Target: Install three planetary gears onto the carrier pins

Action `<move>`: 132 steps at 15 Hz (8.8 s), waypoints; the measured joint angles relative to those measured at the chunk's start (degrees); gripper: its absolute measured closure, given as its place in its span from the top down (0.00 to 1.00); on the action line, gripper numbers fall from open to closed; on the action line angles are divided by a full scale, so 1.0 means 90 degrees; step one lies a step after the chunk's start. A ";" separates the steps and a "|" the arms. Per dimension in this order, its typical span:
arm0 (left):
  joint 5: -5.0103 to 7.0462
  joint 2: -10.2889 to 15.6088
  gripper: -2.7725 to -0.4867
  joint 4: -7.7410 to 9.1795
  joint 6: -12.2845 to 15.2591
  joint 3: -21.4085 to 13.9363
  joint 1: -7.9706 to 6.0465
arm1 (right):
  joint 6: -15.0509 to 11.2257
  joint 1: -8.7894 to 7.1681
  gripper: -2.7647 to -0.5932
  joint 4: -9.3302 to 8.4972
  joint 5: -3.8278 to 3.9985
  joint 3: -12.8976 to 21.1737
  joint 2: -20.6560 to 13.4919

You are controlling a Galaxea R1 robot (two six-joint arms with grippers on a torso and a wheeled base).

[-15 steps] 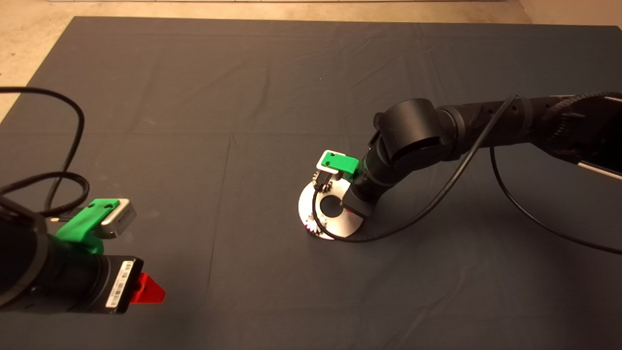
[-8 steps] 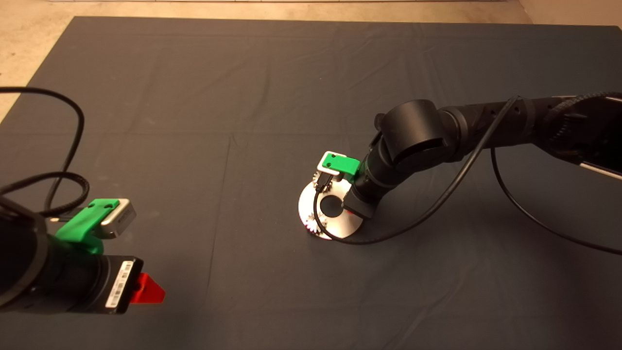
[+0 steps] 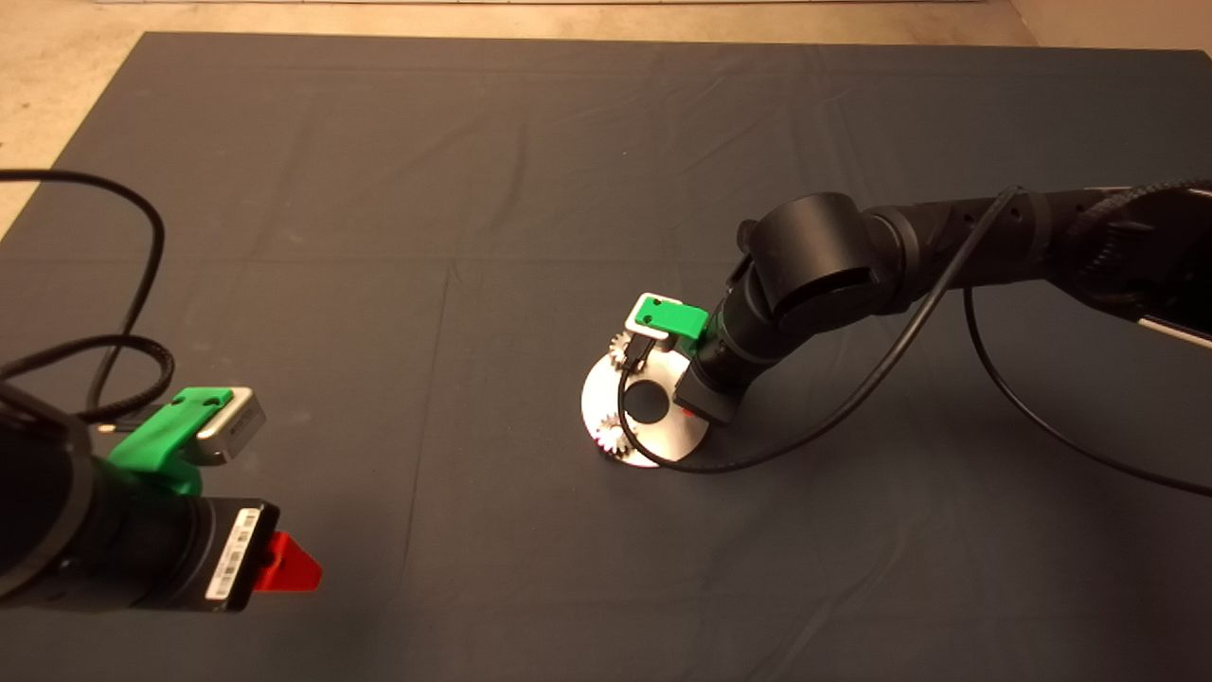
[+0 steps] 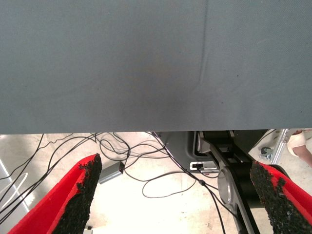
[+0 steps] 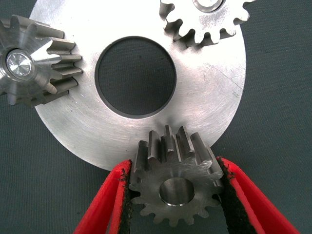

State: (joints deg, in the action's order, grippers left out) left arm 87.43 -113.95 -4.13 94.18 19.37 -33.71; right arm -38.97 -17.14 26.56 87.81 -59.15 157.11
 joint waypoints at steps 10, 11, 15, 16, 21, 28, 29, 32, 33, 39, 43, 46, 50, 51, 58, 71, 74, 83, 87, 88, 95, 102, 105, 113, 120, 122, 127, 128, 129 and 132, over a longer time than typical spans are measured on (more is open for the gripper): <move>0.0002 0.0000 0.74 0.0003 0.0000 0.0000 0.0000 | 0.0012 0.0007 0.22 -0.0058 0.0001 0.0005 -0.0019; 0.0003 0.0000 0.74 0.0003 0.0000 0.0000 0.0000 | 0.0015 0.0012 0.22 -0.0066 0.0004 0.0007 -0.0018; 0.0001 0.0000 0.74 0.0004 0.0000 0.0000 0.0000 | 0.0019 0.0016 0.22 -0.0070 0.0004 0.0007 -0.0018; 0.0001 -0.0001 0.74 0.0003 0.0000 0.0000 0.0000 | 0.0022 0.0021 0.22 -0.0070 0.0004 0.0007 -0.0018; 0.0001 -0.0001 0.74 0.0004 0.0000 0.0000 0.0000 | 0.0041 0.0043 0.22 -0.0073 0.0009 0.0009 -0.0018; 0.0000 -0.0003 0.74 0.0004 0.0000 0.0000 0.0000 | 0.0043 0.0056 0.22 -0.0107 -0.0015 0.0068 -0.0073; 0.0002 -0.0002 0.74 0.0004 0.0000 0.0000 0.0000 | 0.0046 0.0068 0.22 -0.0121 -0.0028 0.0102 -0.0089; 0.0000 0.0000 0.74 0.0004 0.0000 0.0000 0.0000 | 0.0049 0.0085 0.22 -0.0153 -0.0051 0.0182 -0.0148; 0.0003 -0.0003 0.74 0.0004 0.0000 0.0000 0.0000 | 0.0049 0.0087 0.22 -0.0171 -0.0064 0.0205 -0.0172; 0.0000 0.0000 0.74 0.0007 0.0000 0.0000 0.0000 | 0.0065 0.0087 0.22 -0.0232 -0.0098 0.0223 -0.0218; 0.0003 -0.0001 0.74 0.0009 0.0000 0.0000 0.0000 | 0.0068 0.0086 0.22 -0.0236 -0.0158 0.0228 -0.0267; 0.0000 -0.0001 0.74 0.0014 0.0003 0.0000 0.0000 | 0.0068 0.0087 0.22 -0.0223 -0.0158 0.0228 -0.0272; 0.0000 0.0000 0.74 0.0034 0.0005 0.0000 0.0000 | 0.0068 0.0086 0.22 -0.0202 -0.0165 0.0228 -0.0283; 0.0001 0.0000 0.74 0.0034 0.0005 -0.0003 0.0000 | 0.0066 0.0086 0.22 -0.0195 -0.0165 0.0228 -0.0284; 0.0002 -0.0001 0.74 0.0034 0.0008 -0.0003 0.0000 | 0.0063 0.0087 0.22 -0.0141 -0.0164 0.0228 -0.0282; 0.0002 0.0000 0.74 0.0037 0.0008 -0.0003 0.0000 | 0.0062 0.0085 0.22 -0.0056 -0.0164 0.0202 -0.0279; 0.0000 0.0000 0.74 0.0037 0.0008 -0.0003 0.0000 | 0.0062 0.0085 0.22 -0.0048 -0.0168 0.0190 -0.0276; 0.0002 0.0000 0.74 0.0056 0.0008 -0.0003 0.0000 | 0.0061 0.0015 0.22 0.0041 -0.0091 0.0123 -0.0278; 0.0003 0.0000 0.74 0.0058 0.0008 -0.0003 0.0000 | 0.0061 -0.0088 0.22 0.0124 0.0004 0.0104 -0.0260; 0.0000 -0.0003 0.74 0.0058 0.0008 -0.0003 0.0000 | 0.0061 -0.0088 0.22 0.0123 0.0001 0.0107 -0.0238; 0.0000 0.0000 0.74 0.0058 0.0008 -0.0005 0.0000 | 0.0061 -0.0085 0.22 0.0119 -0.0008 0.0383 -0.0192; 0.0002 0.0000 0.74 0.0058 0.0008 -0.0005 0.0000 | 0.0062 -0.0051 0.22 0.0116 -0.0011 0.0404 -0.0194; 0.0000 0.0000 0.74 0.0060 0.0008 -0.0005 0.0000 | 0.0062 -0.0016 0.22 0.0119 -0.0008 0.0349 -0.0194; 0.0000 0.0000 0.74 0.0080 0.0008 -0.0005 0.0000 | 0.0068 0.0018 0.22 0.0119 -0.0008 0.0279 -0.0209; 0.0000 0.0000 0.74 0.0084 0.0008 -0.0043 0.0000 | 0.0073 0.0016 0.22 0.0119 -0.0008 0.0260 -0.0214; 0.0000 0.0000 0.74 0.0086 0.0008 -0.0043 0.0000 | 0.0073 0.0016 0.22 0.0119 -0.0008 0.0260 -0.0216; 0.0000 0.0000 0.74 0.0087 0.0008 -0.0043 0.0000 | 0.0074 0.0058 0.22 0.0119 -0.0008 0.0260 -0.0229; 0.0000 0.0000 0.74 0.0089 0.0008 -0.0043 0.0000 | 0.0077 0.0087 0.22 0.0121 -0.0005 0.0260 -0.0229; 0.0000 0.0000 0.74 0.0090 0.0008 -0.0043 0.0000 | 0.0089 0.0087 0.22 0.0119 -0.0011 0.0255 -0.0229; 0.0000 0.0000 0.74 0.0095 0.0008 -0.0043 0.0000 | 0.0089 0.0087 0.22 0.0121 -0.0008 0.0255 -0.0224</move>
State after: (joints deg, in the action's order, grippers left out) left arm 87.43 -113.95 -3.28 94.26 18.98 -33.71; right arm -38.17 -16.36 27.65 87.74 -56.86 155.09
